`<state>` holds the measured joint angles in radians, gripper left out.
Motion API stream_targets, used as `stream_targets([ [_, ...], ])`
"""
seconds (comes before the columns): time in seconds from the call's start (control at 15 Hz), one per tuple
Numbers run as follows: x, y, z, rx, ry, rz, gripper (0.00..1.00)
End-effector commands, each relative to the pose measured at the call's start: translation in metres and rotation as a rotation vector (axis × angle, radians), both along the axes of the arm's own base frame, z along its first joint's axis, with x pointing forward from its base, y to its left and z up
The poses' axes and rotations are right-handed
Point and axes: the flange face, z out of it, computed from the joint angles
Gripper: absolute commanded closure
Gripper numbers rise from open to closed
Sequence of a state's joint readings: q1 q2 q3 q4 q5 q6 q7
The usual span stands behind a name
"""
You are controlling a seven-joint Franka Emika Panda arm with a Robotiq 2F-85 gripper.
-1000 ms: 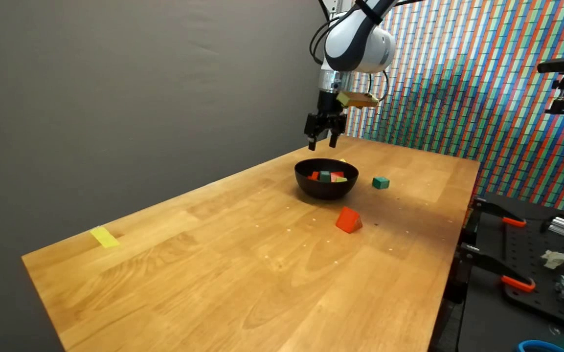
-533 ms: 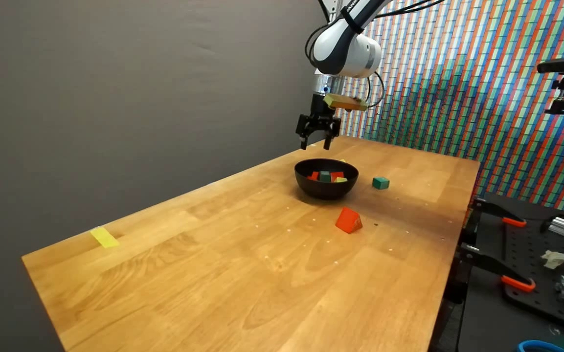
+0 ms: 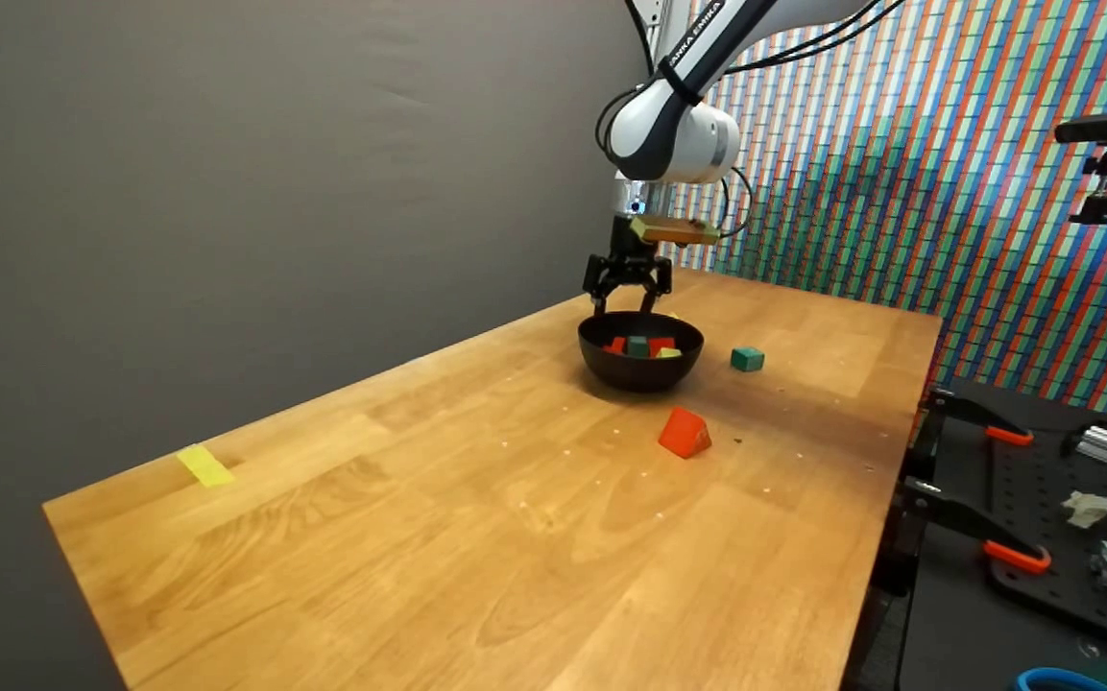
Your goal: Put all the blocks inside the black bowl
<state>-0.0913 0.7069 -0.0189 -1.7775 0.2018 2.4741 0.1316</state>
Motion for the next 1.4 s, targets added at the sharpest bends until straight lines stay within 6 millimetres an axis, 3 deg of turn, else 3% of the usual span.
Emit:
stream_targets([
  [0.0, 0.005, -0.002, -0.007, 0.009, 0.017, -0.036, 0.0],
  [0.6, -0.001, -0.009, -0.006, 0.0, 0.018, -0.08, 0.0],
  [0.67, -0.002, -0.009, -0.009, -0.004, 0.022, -0.08, 0.25],
  [0.73, -0.002, -0.007, -0.011, -0.002, 0.029, -0.076, 0.26],
  [1.07, -0.003, -0.005, 0.002, 0.013, 0.016, -0.081, 0.65],
  [1.2, -0.009, -0.001, 0.032, 0.029, 0.007, -0.064, 0.81],
  [1.33, -0.019, 0.008, 0.071, 0.01, -0.013, -0.025, 0.84],
])
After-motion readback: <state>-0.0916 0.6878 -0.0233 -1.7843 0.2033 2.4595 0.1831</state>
